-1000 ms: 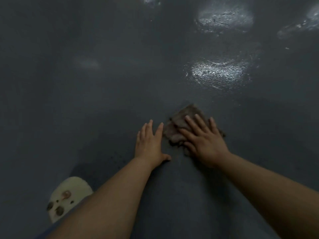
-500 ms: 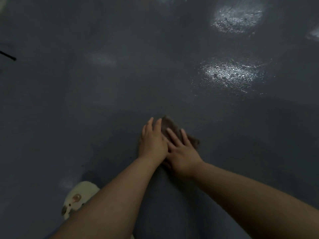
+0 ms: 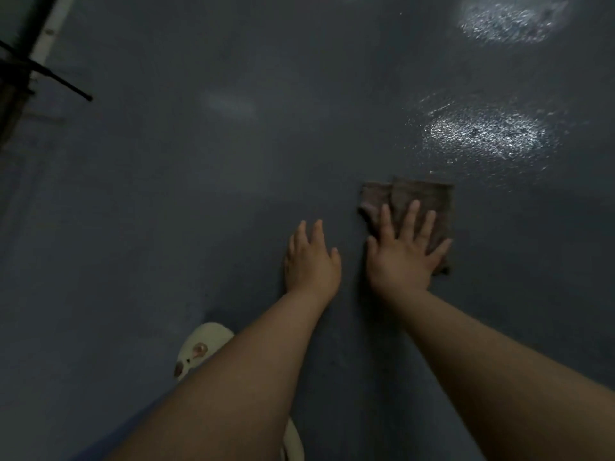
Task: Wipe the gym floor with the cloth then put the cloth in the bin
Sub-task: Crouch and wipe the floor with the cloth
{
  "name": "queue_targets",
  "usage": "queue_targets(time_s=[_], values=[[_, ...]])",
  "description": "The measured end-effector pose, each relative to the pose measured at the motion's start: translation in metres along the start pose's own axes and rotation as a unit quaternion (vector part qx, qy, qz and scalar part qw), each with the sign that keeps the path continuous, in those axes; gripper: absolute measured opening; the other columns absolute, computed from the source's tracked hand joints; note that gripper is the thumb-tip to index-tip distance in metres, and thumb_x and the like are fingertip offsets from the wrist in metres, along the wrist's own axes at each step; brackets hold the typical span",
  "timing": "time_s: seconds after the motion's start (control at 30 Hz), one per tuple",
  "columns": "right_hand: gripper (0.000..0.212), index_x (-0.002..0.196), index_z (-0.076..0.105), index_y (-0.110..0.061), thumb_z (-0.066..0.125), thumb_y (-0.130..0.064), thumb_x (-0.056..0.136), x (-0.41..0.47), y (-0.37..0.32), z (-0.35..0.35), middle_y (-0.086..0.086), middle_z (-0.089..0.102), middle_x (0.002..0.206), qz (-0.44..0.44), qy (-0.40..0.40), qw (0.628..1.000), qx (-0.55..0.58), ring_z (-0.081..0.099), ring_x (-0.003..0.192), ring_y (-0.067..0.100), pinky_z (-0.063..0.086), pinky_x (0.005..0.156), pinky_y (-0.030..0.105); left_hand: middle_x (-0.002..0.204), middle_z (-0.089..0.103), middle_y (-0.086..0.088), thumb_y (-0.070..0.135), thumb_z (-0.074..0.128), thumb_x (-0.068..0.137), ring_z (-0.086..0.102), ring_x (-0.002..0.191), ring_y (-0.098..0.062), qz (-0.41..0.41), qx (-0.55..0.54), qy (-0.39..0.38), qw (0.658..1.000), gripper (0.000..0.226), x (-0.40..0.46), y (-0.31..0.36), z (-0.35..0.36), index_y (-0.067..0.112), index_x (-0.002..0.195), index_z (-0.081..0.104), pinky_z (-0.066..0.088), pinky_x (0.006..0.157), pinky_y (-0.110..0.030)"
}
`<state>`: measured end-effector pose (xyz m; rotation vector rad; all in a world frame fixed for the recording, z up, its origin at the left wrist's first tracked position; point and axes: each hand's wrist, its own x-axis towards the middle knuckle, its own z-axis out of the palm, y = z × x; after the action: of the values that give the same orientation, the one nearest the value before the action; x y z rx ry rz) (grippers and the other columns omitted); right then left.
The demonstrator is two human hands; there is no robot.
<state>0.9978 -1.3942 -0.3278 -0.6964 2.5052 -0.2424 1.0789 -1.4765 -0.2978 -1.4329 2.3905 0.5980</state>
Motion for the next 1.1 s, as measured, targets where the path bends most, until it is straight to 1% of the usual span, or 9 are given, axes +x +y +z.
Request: queue_targets(time_s=[0.07, 0.17, 0.27, 0.37, 0.47, 0.57, 0.7, 0.83, 1.1], values=[[0.061, 0.150, -0.006, -0.036, 0.026, -0.047, 0.099, -0.017, -0.011, 0.012, 0.006, -0.023, 0.156, -0.105, -0.048, 0.993, -0.033, -0.027, 0.141, 0.029, -0.013, 0.110, 0.058, 0.158, 0.009, -0.010, 0.026, 0.043, 0.097, 0.009, 0.145, -0.026, -0.005, 0.006, -0.001, 1.000, 0.060, 0.000, -0.007, -0.002, 0.015, 0.150, 0.018, 0.008, 0.116, -0.034], [0.063, 0.150, -0.007, -0.035, 0.025, -0.052, 0.098, -0.033, -0.014, 0.016, 0.004, -0.022, 0.156, -0.282, -0.121, 0.948, -0.088, -0.035, 0.133, 0.021, -0.017, 0.111, 0.052, 0.159, 0.007, -0.007, 0.023, 0.040, 0.099, 0.008, 0.145, -0.025, -0.024, 0.006, -0.010, 1.000, 0.055, -0.005, -0.017, -0.004, 0.018, 0.150, 0.019, 0.012, 0.116, -0.036], [0.060, 0.150, 0.010, -0.037, 0.035, -0.046, 0.097, -0.027, -0.007, 0.006, 0.000, -0.011, 0.159, -0.356, -0.131, 0.922, -0.080, -0.016, 0.145, 0.019, -0.011, 0.114, 0.047, 0.159, 0.005, -0.006, 0.024, 0.035, 0.101, 0.005, 0.145, -0.024, -0.027, 0.014, -0.011, 0.999, 0.052, -0.009, -0.026, -0.002, 0.019, 0.150, 0.018, 0.011, 0.116, -0.036], [0.051, 0.136, 0.050, -0.030, 0.034, -0.038, 0.088, -0.029, 0.003, -0.005, 0.007, 0.028, 0.154, -0.320, -0.030, 0.947, 0.013, 0.023, 0.143, 0.027, 0.009, 0.113, 0.053, 0.159, -0.002, -0.006, 0.029, 0.033, 0.102, -0.002, 0.146, -0.024, -0.007, 0.029, 0.012, 0.999, 0.054, -0.012, -0.024, 0.003, 0.020, 0.151, 0.014, 0.007, 0.117, -0.038], [0.046, 0.126, 0.060, -0.017, 0.051, -0.022, 0.082, -0.031, 0.018, -0.003, 0.015, 0.044, 0.144, -0.186, 0.074, 0.975, 0.100, 0.041, 0.132, 0.038, 0.021, 0.109, 0.056, 0.159, 0.000, -0.013, 0.032, 0.034, 0.100, -0.002, 0.146, -0.030, 0.075, 0.021, 0.069, 0.995, 0.055, -0.013, -0.005, 0.012, 0.019, 0.151, 0.018, -0.002, 0.117, -0.041], [0.043, 0.124, 0.061, -0.010, 0.054, -0.013, 0.081, -0.032, 0.029, 0.001, 0.022, 0.045, 0.140, -0.111, 0.135, 0.977, 0.121, 0.043, 0.125, 0.043, 0.027, 0.107, 0.058, 0.156, 0.011, -0.021, 0.038, 0.024, 0.092, 0.007, 0.145, -0.037, 0.133, 0.004, 0.143, 0.981, 0.060, -0.014, 0.018, 0.015, 0.013, 0.147, 0.030, -0.004, 0.114, -0.041], [0.040, 0.128, 0.056, -0.005, 0.055, -0.010, 0.089, -0.041, 0.031, 0.003, 0.024, 0.039, 0.144, -0.044, 0.128, 0.985, 0.107, 0.035, 0.129, 0.042, 0.026, 0.111, 0.053, 0.156, -0.015, -0.020, 0.040, 0.033, 0.100, -0.015, 0.144, -0.035, 0.115, 0.069, 0.007, 0.991, 0.069, -0.013, 0.025, 0.027, 0.008, 0.151, 0.000, -0.010, 0.115, -0.042], [0.044, 0.132, 0.051, -0.006, 0.054, -0.017, 0.090, -0.057, 0.018, 0.001, 0.024, 0.033, 0.147, -0.048, 0.081, 0.993, 0.066, 0.030, 0.133, 0.040, 0.021, 0.113, 0.047, 0.153, -0.025, -0.021, 0.051, 0.034, 0.097, -0.021, 0.142, -0.036, 0.108, 0.120, -0.086, 0.983, 0.082, -0.017, 0.011, 0.034, 0.010, 0.150, -0.013, -0.011, 0.114, -0.043], [0.049, 0.145, 0.036, -0.014, 0.043, -0.025, 0.097, -0.063, -0.024, -0.005, 0.020, 0.021, 0.154, -0.080, 0.063, 0.993, 0.061, 0.021, 0.140, 0.034, 0.014, 0.115, 0.042, 0.146, -0.038, -0.020, 0.043, 0.037, 0.097, -0.027, 0.139, -0.039, 0.159, 0.186, -0.081, 0.966, 0.084, -0.003, -0.003, 0.039, 0.024, 0.141, -0.031, -0.014, 0.112, -0.050]])
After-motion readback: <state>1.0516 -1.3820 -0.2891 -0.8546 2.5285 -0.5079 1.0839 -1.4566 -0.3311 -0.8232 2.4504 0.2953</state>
